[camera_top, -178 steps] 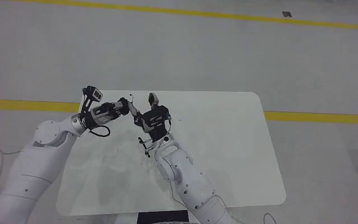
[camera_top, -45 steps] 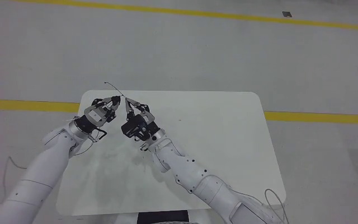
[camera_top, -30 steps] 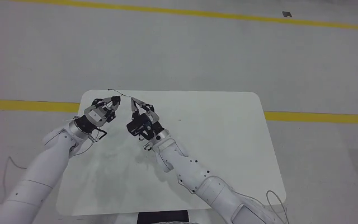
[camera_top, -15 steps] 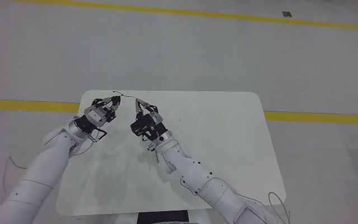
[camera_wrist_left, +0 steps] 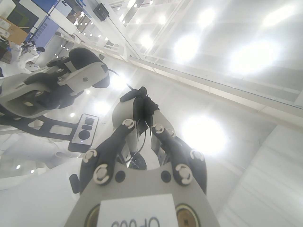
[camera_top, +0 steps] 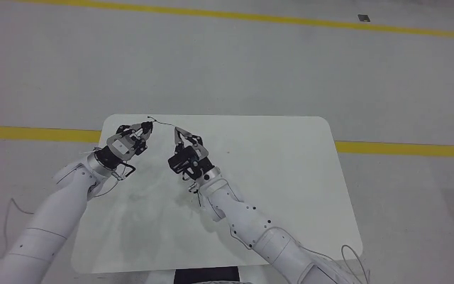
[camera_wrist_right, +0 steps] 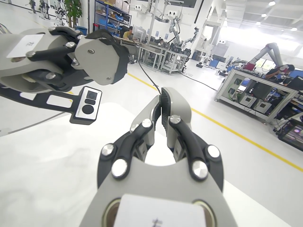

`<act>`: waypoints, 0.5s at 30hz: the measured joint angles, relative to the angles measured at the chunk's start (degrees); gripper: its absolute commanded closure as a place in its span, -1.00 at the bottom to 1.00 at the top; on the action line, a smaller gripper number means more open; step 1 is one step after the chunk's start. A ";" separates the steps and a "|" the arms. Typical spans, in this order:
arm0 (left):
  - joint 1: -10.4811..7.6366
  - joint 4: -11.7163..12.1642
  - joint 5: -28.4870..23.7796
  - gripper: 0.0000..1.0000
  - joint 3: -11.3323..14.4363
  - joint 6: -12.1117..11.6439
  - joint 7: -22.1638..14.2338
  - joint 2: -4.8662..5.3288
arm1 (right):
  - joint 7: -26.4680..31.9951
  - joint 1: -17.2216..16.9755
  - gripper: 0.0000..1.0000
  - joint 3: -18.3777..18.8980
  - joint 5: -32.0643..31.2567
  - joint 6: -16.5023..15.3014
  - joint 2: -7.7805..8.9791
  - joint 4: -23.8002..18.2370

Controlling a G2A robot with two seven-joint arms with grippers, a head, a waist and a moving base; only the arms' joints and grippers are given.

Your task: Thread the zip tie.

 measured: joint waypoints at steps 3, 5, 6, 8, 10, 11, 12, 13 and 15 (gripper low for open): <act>0.00 0.00 0.00 1.00 0.00 0.00 0.00 0.00 | 0.02 -0.15 1.00 0.08 0.00 0.01 0.07 -0.02; 0.00 0.00 0.00 1.00 0.00 0.00 0.00 0.00 | 0.03 -0.21 1.00 0.10 0.00 0.02 0.10 -0.03; 0.00 0.00 0.00 1.00 0.00 0.00 0.00 0.00 | 0.04 -0.25 1.00 0.11 0.00 0.02 0.12 -0.03; 0.00 0.00 0.00 1.00 0.00 0.00 0.00 0.00 | 0.05 -0.31 1.00 0.14 0.00 0.03 0.16 -0.01; 0.00 0.00 0.00 1.00 0.00 0.00 0.00 0.00 | 0.09 -0.38 1.00 0.18 0.00 0.06 0.21 0.03; 0.00 0.00 0.00 1.00 0.00 0.00 0.00 0.00 | 0.11 -0.42 1.00 0.20 0.00 0.08 0.23 0.05; 0.00 0.00 0.00 1.00 0.00 0.00 0.00 0.00 | 0.13 -0.46 1.00 0.23 0.00 0.11 0.25 0.06; 0.00 0.00 0.00 1.00 0.00 0.00 0.00 0.00 | 0.14 -0.49 1.00 0.25 0.00 0.13 0.27 0.06; 0.00 0.00 0.00 1.00 0.00 0.00 0.00 0.00 | 0.17 -0.55 1.00 0.29 0.00 0.16 0.32 0.06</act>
